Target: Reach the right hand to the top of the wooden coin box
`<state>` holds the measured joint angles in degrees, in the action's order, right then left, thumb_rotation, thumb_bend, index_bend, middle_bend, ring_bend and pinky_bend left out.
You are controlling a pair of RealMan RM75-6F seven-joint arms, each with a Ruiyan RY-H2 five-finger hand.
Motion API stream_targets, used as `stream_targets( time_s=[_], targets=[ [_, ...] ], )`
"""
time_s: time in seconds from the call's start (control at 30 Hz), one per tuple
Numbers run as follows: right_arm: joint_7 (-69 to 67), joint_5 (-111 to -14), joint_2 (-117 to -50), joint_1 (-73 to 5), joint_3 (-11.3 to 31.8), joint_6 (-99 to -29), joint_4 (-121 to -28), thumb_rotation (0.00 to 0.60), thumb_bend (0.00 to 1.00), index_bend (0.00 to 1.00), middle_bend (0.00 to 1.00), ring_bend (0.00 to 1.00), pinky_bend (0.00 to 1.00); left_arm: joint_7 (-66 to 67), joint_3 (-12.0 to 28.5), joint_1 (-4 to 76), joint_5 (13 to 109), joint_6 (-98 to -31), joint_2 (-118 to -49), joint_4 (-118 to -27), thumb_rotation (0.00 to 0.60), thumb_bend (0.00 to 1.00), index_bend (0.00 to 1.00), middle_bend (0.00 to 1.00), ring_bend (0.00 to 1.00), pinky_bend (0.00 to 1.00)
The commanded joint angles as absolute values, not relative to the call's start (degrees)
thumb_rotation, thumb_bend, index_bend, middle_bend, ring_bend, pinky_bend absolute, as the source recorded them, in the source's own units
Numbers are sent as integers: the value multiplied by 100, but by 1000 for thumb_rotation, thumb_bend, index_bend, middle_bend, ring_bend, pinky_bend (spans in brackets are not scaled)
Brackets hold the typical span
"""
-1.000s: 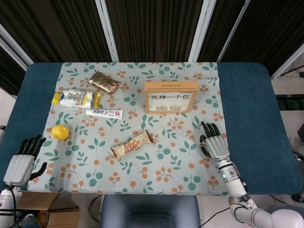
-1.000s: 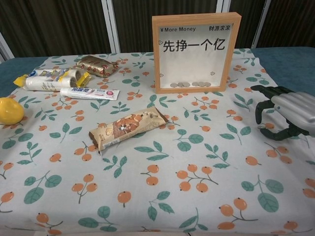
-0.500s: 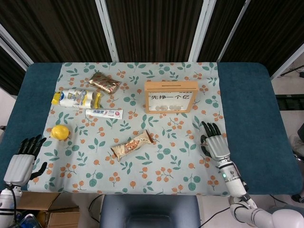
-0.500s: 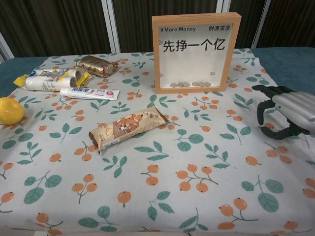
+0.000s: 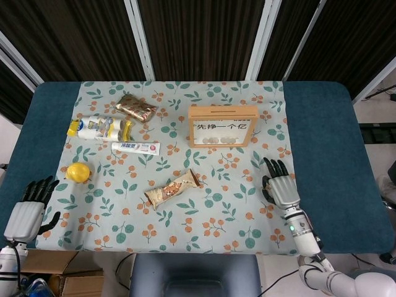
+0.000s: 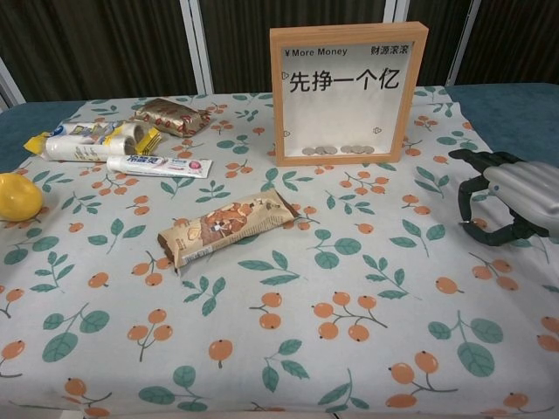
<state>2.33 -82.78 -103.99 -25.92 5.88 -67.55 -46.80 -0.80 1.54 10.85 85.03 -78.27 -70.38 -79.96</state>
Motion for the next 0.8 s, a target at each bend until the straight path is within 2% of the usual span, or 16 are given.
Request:
stream_targets(
  time_s=[0.03,0.5,0.63,0.8],
  targets=[
    [236,-8266,-10402,-2597,600,-6752,-4687,600,548,698,120,0,0,-99,151,1080,8496,-7824,-7043,-7977,600,380,0,0,0,0],
    [56,-8252,-10163,-2578,755,-7011,-5050,600,550,710,131,0,0,-163,168,1072,8494,-7853,-7041,-7943,600,380,0,0,0,0],
    [-140,-8302,-9760,-2616,928,-7236,-5710,600,550,710,131,0,0,-187,172,1057,8491,-7879,-7027,-7944,600,379,0,0,0,0],
    [-141,-8342,-8849,-2829,1435,-7439,-7037,600,550,710,131,0,0,-203,173,1046,8512,-7915,-6990,-7982,600,380,0,0,0,0]
  ],
)
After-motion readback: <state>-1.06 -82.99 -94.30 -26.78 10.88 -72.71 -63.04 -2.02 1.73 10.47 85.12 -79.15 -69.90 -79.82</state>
